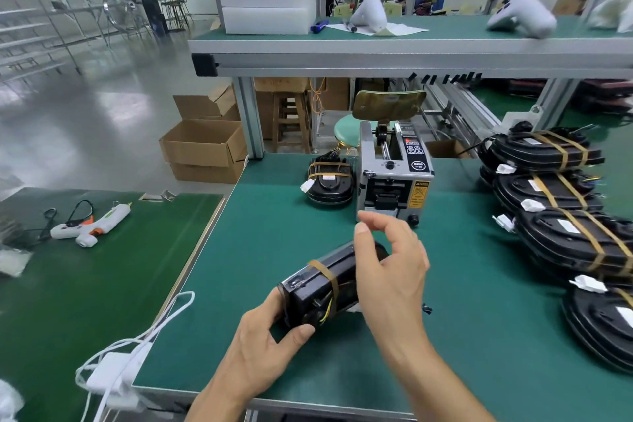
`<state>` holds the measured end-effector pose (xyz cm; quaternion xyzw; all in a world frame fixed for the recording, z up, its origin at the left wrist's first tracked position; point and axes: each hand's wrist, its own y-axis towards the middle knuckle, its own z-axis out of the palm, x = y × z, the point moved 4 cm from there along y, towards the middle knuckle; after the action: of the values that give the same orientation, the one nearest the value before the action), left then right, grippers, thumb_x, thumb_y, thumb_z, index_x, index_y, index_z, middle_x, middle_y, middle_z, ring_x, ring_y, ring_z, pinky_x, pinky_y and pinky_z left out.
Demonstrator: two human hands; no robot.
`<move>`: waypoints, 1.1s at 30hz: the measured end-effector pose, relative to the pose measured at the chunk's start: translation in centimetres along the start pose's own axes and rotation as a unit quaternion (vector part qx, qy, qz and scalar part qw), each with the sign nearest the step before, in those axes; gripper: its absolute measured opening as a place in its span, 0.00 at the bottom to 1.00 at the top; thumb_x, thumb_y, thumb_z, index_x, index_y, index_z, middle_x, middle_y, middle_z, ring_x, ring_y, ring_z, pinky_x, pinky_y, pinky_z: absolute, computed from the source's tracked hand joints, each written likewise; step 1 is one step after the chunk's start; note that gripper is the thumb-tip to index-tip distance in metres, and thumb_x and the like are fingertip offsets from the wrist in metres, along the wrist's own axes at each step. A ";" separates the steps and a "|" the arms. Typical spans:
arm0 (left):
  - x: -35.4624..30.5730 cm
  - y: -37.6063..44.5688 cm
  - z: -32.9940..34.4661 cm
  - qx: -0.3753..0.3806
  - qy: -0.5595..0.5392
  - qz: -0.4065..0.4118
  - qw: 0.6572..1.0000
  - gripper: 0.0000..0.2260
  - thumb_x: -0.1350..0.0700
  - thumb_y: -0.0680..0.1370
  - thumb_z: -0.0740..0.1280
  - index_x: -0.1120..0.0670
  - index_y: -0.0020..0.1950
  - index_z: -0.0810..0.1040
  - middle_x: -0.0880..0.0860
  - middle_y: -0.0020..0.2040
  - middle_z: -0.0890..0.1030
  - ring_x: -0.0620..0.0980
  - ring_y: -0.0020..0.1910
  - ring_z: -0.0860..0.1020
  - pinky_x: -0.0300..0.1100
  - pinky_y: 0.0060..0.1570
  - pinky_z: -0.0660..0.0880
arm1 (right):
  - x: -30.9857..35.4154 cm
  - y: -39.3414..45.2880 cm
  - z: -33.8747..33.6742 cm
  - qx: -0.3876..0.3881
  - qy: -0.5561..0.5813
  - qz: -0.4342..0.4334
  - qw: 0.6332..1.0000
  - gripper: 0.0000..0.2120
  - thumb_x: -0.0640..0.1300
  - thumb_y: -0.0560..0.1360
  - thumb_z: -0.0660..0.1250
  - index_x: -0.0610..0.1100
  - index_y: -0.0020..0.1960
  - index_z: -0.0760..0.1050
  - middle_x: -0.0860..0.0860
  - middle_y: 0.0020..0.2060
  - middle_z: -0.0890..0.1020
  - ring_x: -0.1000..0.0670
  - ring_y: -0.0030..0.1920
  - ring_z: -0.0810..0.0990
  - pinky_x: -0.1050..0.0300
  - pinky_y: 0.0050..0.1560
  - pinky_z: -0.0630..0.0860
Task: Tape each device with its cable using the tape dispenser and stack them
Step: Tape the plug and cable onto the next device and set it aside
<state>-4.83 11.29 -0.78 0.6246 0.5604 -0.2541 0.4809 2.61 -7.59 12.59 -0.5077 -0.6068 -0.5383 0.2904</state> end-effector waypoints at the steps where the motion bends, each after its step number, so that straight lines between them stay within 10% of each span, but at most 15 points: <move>1: 0.0 0.0 0.0 -0.002 -0.004 0.002 1.000 0.25 0.37 0.82 0.71 0.36 0.78 0.71 0.42 0.69 0.84 0.46 0.68 0.82 0.42 0.69 0.77 | -0.5 1.2 -0.7 -0.020 0.019 0.009 1.000 0.06 0.53 0.78 0.65 0.58 0.51 0.81 0.66 0.50 0.81 0.61 0.57 0.78 0.42 0.71 0.69; 6: -0.2 0.0 0.0 -0.007 0.000 0.007 1.000 0.25 0.35 0.81 0.70 0.32 0.77 0.70 0.40 0.68 0.84 0.45 0.67 0.83 0.41 0.68 0.77 | -6.0 8.3 -0.6 -0.029 0.062 0.164 0.984 0.08 0.43 0.80 0.68 0.53 0.47 0.83 0.57 0.42 0.85 0.52 0.46 0.81 0.58 0.51 0.74; 16: -0.4 0.1 -0.1 0.002 0.000 0.014 1.000 0.25 0.36 0.81 0.71 0.33 0.77 0.71 0.41 0.68 0.84 0.46 0.67 0.83 0.41 0.67 0.78 | -9.2 12.2 2.3 -0.060 -0.049 0.203 0.976 0.14 0.47 0.81 0.67 0.48 0.64 0.84 0.47 0.59 0.86 0.41 0.61 0.81 0.43 0.68 0.73; 33: 0.3 0.0 -0.2 0.005 0.013 0.003 1.000 0.26 0.36 0.81 0.72 0.33 0.78 0.71 0.40 0.66 0.85 0.45 0.66 0.84 0.41 0.66 0.78 | -10.3 13.5 3.7 -0.140 -0.035 0.286 0.947 0.08 0.45 0.75 0.68 0.53 0.37 0.80 0.57 0.36 0.79 0.45 0.46 0.76 0.49 0.55 0.63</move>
<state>-4.83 11.56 -1.00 0.6323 0.5628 -0.2476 0.4713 19.14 -8.47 7.18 -0.7142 -0.3640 -0.4941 0.3366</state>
